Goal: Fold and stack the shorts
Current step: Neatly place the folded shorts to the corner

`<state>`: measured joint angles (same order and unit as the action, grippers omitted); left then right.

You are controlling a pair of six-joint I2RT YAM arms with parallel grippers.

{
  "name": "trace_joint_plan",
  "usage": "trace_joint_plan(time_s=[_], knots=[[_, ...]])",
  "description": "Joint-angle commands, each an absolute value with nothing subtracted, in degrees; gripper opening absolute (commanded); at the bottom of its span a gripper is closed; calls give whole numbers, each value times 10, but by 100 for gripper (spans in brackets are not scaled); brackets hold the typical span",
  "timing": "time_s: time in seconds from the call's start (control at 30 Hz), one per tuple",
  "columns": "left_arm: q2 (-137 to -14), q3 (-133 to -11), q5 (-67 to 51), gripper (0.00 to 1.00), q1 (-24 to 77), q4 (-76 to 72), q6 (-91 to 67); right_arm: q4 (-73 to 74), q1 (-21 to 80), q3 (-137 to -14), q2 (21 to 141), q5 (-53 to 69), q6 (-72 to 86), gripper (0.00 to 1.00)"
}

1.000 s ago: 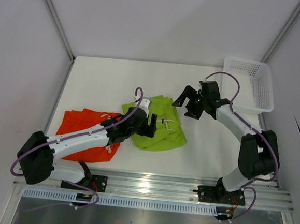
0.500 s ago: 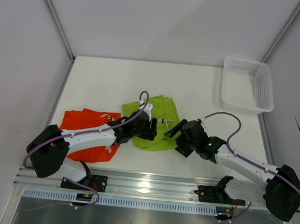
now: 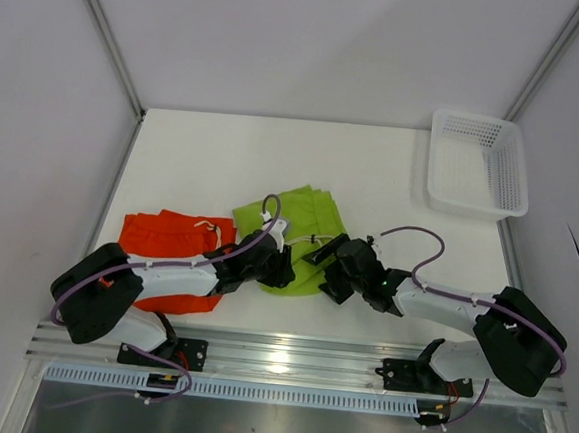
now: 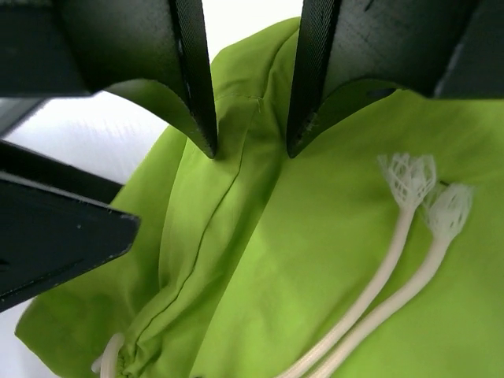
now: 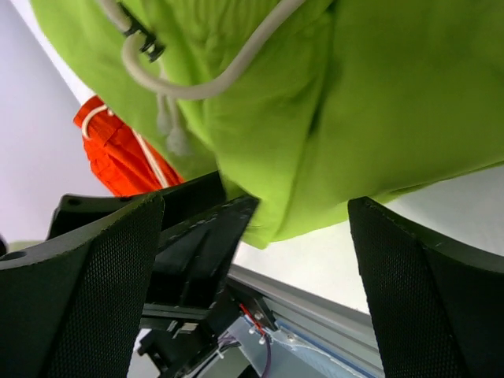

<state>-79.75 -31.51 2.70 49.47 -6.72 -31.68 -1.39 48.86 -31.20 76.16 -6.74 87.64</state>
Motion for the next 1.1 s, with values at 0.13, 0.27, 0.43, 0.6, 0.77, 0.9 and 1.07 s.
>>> trace_joint_plan(time_s=[0.13,0.27,0.43,0.6,0.77,0.9,1.07], knots=[[-818,-296,-32,42,494,-145,-365,-70,501,-303,781,-88,896,100],[-813,-316,-12,41,496,-115,-366,-47,516,-288,767,-104,908,99],[-795,-327,21,41,504,-95,-360,-44,523,-261,754,-112,929,100],[-786,-330,24,41,518,-93,-360,-90,519,-260,796,-106,928,99],[-792,-337,17,41,532,-92,-372,-118,512,-275,836,-96,915,94],[-802,-344,9,41,542,-97,-374,-120,495,-283,851,-92,896,77],[-782,-356,-22,41,542,-90,-368,-107,454,-301,858,-82,855,32]])
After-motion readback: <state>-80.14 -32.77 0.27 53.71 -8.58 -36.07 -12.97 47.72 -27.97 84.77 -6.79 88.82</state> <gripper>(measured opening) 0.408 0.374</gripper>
